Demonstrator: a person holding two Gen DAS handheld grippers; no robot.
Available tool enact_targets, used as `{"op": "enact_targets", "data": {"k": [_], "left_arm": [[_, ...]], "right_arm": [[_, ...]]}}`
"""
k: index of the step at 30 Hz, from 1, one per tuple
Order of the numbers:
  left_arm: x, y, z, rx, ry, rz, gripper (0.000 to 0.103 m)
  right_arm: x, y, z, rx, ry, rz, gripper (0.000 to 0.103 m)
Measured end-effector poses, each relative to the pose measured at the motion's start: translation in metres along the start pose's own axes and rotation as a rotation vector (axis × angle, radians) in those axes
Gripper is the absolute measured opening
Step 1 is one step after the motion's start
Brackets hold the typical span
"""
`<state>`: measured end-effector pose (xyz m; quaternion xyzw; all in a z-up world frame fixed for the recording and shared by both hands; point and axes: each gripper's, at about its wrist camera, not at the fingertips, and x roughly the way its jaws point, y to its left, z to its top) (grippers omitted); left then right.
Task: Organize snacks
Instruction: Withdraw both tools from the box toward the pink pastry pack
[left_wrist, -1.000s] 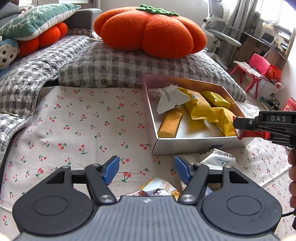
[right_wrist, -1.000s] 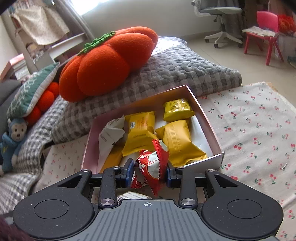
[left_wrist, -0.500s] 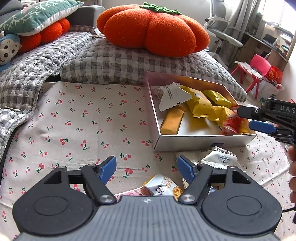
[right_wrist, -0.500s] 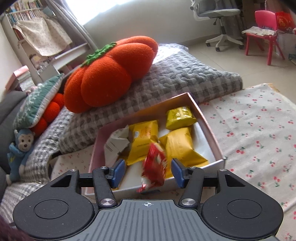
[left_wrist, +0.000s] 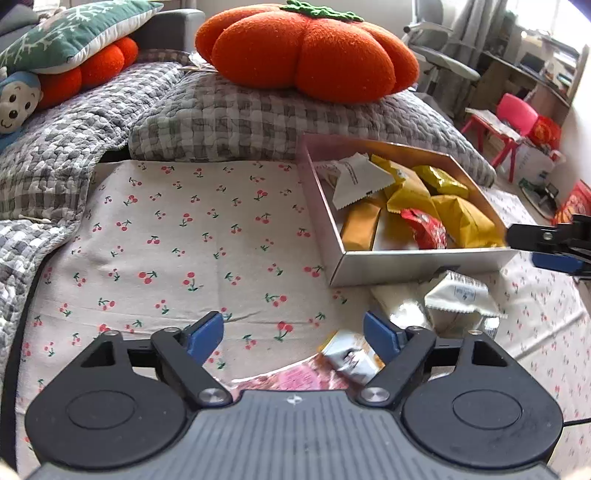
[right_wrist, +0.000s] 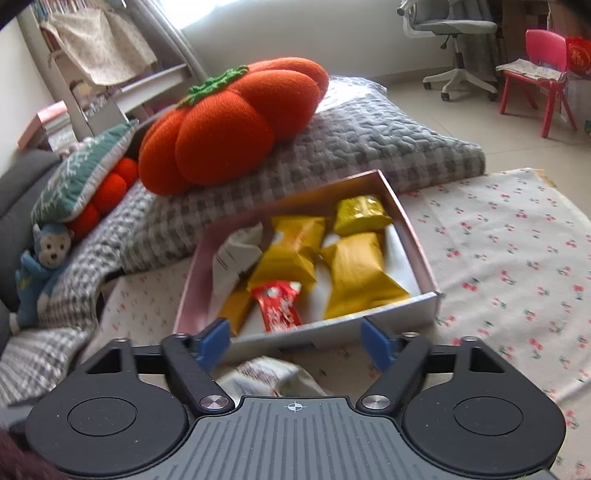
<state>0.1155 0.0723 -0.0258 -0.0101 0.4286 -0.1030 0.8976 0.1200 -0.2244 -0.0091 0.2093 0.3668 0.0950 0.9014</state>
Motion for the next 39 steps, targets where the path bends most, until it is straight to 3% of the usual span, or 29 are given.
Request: {"op": "enact_targets", "data": {"k": [9, 17, 22, 30, 39], "left_arm": [[-0.008, 0.009, -0.017, 0.158, -0.033, -0.045, 0.094], [-0.003, 0.016, -0.029, 0.206, 0.000, -0.086, 0.089], [-0.002, 0.014, -0.037, 0.281, 0.026, -0.069, 0.088], [-0.003, 0.021, -0.058, 0.424, 0.067, -0.016, 0.083], [-0.008, 0.039, -0.058, 0.374, 0.054, -0.003, 0.060]], "right_arm": [[-0.021, -0.008, -0.025, -0.065, 0.041, -0.062, 0.094], [-0.029, 0.007, -0.048, -0.153, 0.082, -0.067, 0.094], [-0.028, 0.020, -0.056, -0.200, 0.098, -0.051, 0.094], [-0.027, 0.063, -0.060, -0.367, 0.044, 0.074, 0.094], [-0.004, 0.130, -0.076, -0.723, 0.034, 0.257, 0.094]]}}
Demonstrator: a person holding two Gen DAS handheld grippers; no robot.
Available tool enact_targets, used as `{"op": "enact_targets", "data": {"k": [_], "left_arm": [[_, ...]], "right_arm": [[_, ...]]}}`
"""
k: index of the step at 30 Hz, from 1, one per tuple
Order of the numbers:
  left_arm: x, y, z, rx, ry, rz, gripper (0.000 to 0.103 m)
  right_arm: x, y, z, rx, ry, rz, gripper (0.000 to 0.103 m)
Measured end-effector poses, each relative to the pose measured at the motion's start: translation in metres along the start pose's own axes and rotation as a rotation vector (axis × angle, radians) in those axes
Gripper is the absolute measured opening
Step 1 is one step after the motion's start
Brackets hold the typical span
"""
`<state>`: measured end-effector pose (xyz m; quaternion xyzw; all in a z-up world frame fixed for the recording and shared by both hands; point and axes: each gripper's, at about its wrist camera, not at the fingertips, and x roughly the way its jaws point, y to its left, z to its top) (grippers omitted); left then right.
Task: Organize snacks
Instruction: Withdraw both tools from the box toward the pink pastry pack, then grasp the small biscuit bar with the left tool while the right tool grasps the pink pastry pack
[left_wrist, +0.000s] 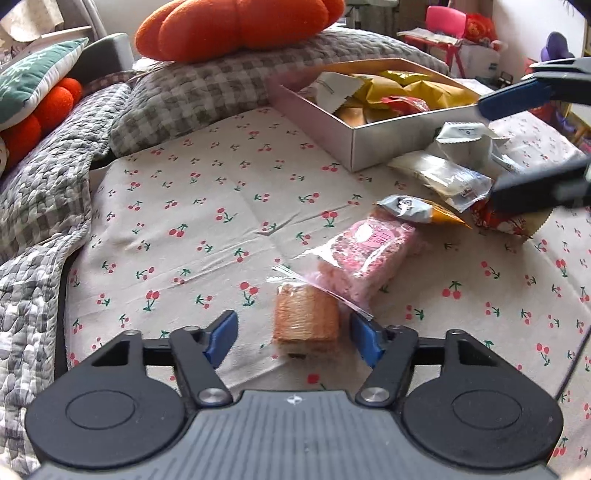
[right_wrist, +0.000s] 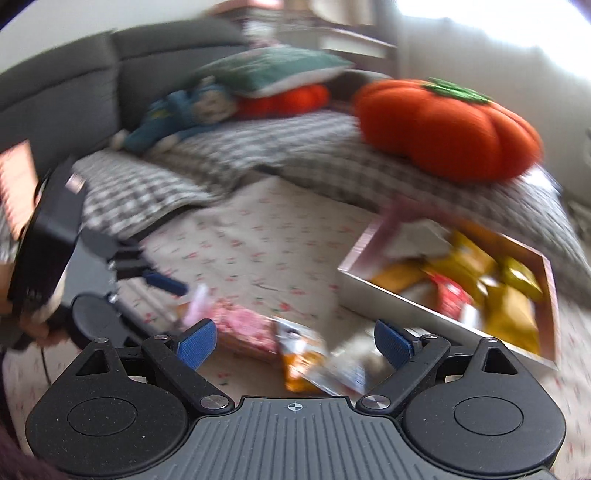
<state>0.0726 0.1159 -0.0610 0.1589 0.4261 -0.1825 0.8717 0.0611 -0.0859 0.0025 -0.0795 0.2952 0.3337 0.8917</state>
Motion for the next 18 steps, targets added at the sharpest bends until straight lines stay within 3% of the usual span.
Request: {"op": "enact_targets", "data": {"k": [2, 7, 18], "left_arm": [[0.001, 0.002, 0.000, -0.009, -0.001, -0.007, 0.056], [0.002, 0.006, 0.001, -0.031, -0.001, -0.026, 0.033], [0.005, 0.032, 0.001, -0.144, 0.018, 0.061, 0.033]], "right_arm": [[0.014, 0.007, 0.001, -0.051, 0.025, 0.005, 0.094], [0.047, 0.017, -0.002, -0.126, 0.092, -0.015, 0.094], [0.080, 0.031, 0.005, -0.221, 0.090, 0.021, 0.088]]}}
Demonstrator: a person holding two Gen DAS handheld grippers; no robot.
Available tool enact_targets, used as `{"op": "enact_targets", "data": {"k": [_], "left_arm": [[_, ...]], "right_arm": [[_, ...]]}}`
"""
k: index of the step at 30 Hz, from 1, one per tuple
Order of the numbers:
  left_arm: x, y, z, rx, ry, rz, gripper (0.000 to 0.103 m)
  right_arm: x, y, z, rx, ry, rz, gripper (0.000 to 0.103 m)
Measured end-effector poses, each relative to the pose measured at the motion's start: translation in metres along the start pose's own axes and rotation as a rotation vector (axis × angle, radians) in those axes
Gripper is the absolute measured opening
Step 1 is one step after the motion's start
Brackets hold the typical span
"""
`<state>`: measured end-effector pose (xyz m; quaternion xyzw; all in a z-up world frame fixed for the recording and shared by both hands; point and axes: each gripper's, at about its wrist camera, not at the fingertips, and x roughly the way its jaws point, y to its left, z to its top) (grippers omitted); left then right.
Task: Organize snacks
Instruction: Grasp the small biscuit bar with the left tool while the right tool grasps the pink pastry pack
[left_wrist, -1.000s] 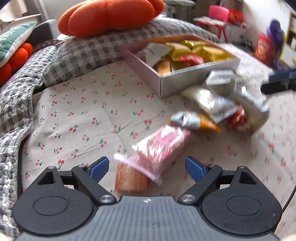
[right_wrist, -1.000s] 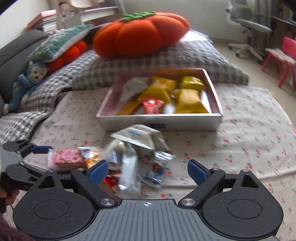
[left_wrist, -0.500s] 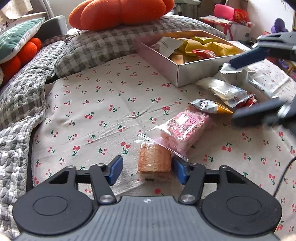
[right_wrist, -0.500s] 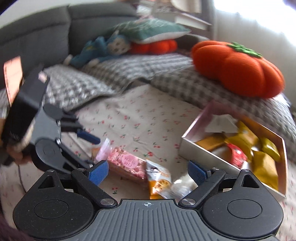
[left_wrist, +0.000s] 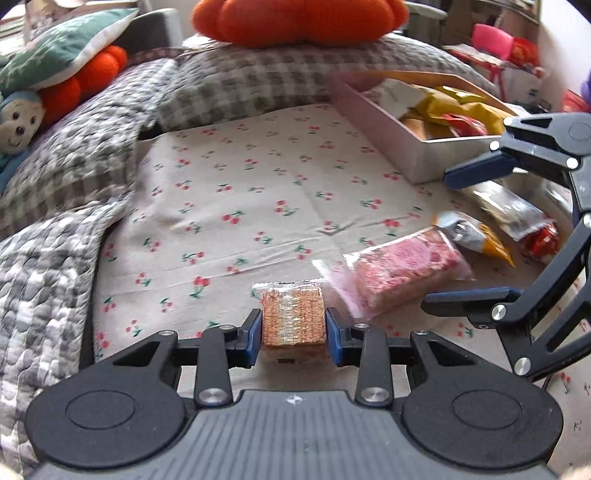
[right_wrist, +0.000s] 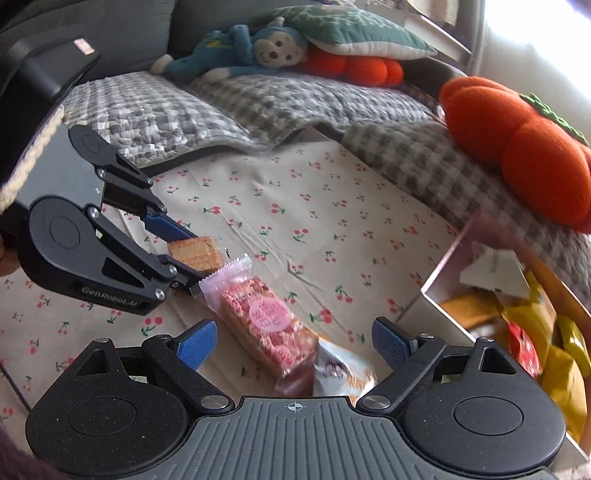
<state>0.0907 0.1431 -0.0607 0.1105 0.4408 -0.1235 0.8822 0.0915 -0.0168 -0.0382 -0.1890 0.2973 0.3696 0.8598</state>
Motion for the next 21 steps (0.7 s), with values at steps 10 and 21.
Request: {"op": "enact_targets", "data": {"k": [10, 21], "left_arm": [[0.005, 0.015, 0.002, -0.092, 0.004, 0.032, 0.033], [0.005, 0.019, 0.003, -0.143, 0.002, 0.051, 0.032]], "right_arm": [[0.023, 0.007, 0.006, -0.028, 0.007, 0.008, 0.059], [0.029, 0.002, 0.006, 0.035, 0.005, 0.011, 0.032]]}}
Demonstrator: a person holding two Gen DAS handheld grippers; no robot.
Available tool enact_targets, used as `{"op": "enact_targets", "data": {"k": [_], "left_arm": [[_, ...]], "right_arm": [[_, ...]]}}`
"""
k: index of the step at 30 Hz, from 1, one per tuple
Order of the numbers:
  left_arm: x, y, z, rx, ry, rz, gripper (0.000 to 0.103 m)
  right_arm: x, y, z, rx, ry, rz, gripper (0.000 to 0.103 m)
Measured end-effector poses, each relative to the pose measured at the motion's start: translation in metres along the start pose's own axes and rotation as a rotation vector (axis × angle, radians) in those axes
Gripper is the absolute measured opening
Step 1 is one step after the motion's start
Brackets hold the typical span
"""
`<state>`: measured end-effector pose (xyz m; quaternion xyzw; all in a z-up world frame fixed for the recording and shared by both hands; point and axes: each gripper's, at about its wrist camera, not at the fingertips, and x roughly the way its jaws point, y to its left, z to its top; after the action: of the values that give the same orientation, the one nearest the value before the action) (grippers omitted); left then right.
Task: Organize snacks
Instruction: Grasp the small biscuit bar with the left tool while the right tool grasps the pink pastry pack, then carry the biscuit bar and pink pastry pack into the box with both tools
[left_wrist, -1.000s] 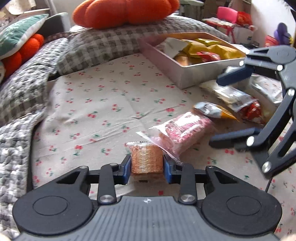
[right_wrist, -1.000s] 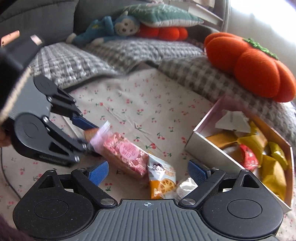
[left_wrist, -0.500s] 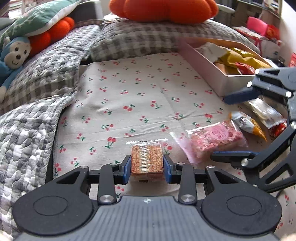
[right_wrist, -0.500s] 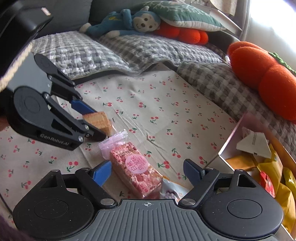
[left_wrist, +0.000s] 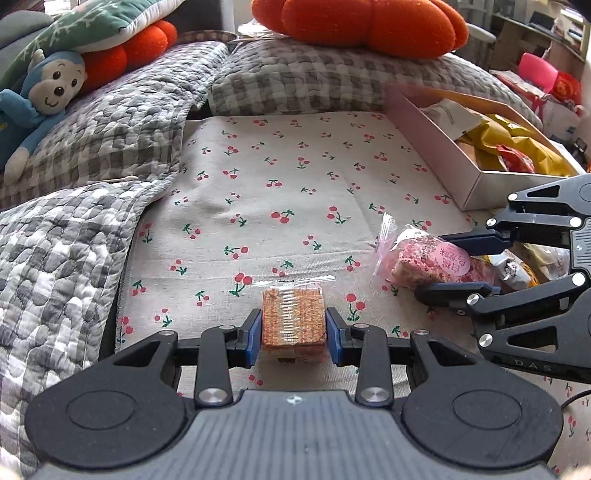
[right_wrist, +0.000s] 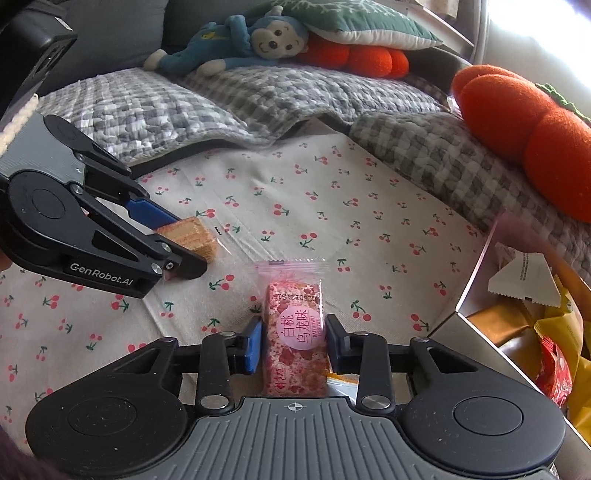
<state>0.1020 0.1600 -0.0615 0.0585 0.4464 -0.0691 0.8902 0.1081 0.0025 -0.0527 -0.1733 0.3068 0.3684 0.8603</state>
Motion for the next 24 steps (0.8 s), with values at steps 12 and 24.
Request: {"op": "enact_targets", "data": {"k": [12, 24], "left_arm": [[-0.007, 0.000, 0.003, -0.030, -0.017, -0.016, 0.032], [-0.020, -0.009, 0.012, -0.053, -0.065, -0.038, 0.032]], "right_arm": [[-0.015, -0.005, 0.001, 0.043, -0.044, 0.007, 0.031], [-0.041, -0.017, 0.005, 0.129, -0.111, 0.021, 0.030]]}}
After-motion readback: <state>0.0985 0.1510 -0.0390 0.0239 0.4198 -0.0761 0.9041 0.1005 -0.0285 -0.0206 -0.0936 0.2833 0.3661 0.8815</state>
